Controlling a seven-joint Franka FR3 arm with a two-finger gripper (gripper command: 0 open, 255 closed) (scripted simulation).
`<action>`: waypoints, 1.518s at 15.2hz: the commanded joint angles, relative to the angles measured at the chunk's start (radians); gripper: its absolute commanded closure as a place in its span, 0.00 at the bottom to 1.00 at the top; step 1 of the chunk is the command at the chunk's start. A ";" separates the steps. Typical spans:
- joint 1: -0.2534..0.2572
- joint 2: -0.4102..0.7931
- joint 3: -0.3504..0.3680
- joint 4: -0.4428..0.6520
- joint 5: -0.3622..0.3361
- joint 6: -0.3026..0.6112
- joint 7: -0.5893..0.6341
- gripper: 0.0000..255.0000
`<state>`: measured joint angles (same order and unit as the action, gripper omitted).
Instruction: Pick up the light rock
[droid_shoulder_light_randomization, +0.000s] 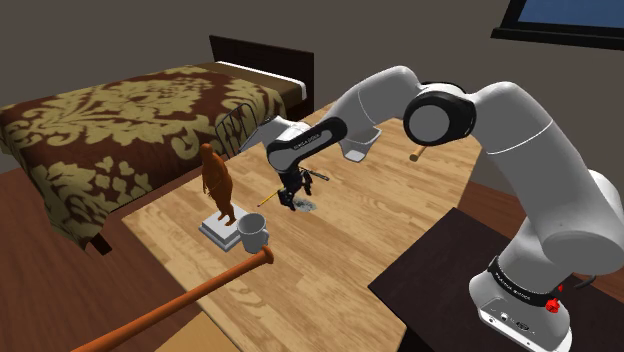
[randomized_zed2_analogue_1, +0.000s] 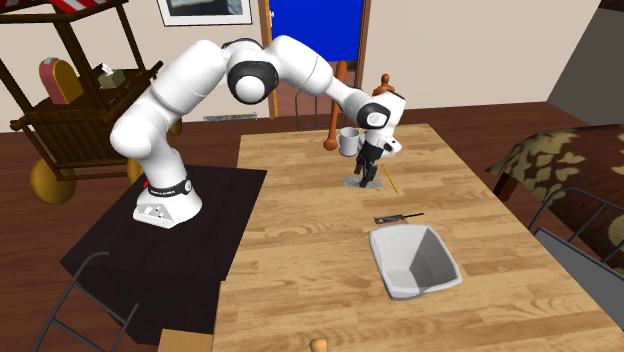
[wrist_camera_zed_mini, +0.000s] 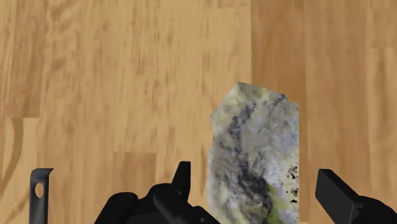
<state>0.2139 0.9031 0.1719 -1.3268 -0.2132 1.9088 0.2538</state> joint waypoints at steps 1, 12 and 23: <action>0.001 0.015 -0.002 0.001 -0.002 0.014 0.002 0.00; 0.001 0.015 -0.002 0.001 -0.002 0.014 0.002 1.00; -0.005 -0.078 0.009 -0.008 0.010 -0.070 -0.007 1.00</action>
<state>0.2095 0.8329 0.1798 -1.3364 -0.2039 1.8491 0.2480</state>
